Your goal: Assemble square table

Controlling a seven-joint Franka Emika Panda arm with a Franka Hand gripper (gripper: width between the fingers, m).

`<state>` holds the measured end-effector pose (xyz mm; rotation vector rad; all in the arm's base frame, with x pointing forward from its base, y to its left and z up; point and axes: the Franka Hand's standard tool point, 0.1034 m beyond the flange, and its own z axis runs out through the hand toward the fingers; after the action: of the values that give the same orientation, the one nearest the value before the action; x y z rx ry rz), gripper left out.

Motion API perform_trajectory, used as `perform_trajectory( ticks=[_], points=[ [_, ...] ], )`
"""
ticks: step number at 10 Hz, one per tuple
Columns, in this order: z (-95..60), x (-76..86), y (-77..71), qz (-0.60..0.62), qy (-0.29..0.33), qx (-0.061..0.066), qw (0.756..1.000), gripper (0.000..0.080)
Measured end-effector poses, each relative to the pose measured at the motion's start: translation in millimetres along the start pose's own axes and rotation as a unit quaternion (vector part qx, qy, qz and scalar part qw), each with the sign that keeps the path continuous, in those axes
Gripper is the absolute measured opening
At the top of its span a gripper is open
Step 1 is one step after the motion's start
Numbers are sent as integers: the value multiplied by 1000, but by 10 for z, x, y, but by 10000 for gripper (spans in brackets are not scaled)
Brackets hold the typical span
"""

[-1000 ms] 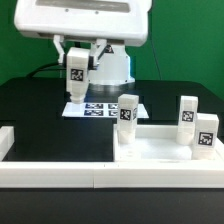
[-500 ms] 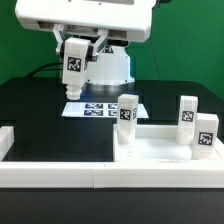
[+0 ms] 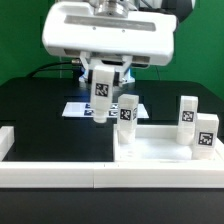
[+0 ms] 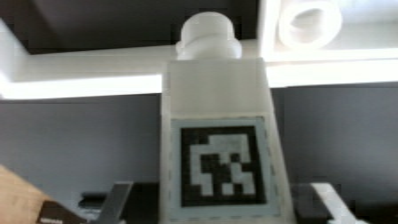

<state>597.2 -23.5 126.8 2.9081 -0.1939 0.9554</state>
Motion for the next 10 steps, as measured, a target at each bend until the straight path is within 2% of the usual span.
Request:
perform_trajectory(
  ticks=[1,2,3,6,7,8,9,10],
  points=[
    [18,64,-253,14,-5,17,1000,288],
    [0,159,-429,20,-7,27,999,288],
    [13,135,-346,15,-6,22,1000,288],
    [20,119,-338,16,-8,21,1000,288],
    [18,132,-280,-2,1,17,1000,288],
    [62,105,-84,-14,7,12,1000,288],
    [103,79,-57,-5,0,18,1000,288],
    [112,129,-39,-13,3,25,1000,288]
  ],
)
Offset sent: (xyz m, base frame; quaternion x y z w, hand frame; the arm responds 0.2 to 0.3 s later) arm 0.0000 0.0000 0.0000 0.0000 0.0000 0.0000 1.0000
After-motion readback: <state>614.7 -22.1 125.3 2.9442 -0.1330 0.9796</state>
